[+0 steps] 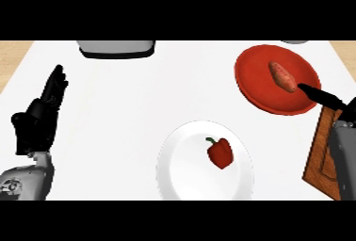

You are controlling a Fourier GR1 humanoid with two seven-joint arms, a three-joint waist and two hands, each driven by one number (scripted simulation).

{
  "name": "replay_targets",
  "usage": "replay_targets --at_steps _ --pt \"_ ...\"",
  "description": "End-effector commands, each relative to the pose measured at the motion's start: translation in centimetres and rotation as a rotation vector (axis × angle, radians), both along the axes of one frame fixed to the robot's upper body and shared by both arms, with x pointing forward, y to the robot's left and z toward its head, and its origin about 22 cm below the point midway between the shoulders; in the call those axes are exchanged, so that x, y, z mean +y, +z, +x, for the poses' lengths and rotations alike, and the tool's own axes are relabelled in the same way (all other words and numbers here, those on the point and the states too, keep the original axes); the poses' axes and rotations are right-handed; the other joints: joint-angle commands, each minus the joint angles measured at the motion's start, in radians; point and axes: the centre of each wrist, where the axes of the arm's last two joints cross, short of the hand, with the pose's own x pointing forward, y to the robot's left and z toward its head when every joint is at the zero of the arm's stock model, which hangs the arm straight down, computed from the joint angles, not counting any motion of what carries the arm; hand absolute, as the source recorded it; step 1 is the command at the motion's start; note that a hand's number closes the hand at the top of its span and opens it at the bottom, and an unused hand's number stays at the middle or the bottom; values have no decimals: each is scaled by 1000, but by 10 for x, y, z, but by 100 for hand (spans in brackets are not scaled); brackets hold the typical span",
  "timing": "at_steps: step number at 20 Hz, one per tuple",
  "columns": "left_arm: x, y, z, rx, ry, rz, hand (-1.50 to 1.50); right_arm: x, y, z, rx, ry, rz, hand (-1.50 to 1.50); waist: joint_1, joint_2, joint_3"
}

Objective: Pick the sweet potato from the plate and place it in the bowl

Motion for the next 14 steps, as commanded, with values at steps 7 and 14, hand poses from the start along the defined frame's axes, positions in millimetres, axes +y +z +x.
replay_targets --at_steps 7,14 --pt "-17 -1 6 4 5 -16 0 22 -4 -93 -53 149 43 -150 5 4 0" --pt "-1 11 2 -14 -17 4 0 46 -28 -127 -56 123 31 -150 14 7 1"
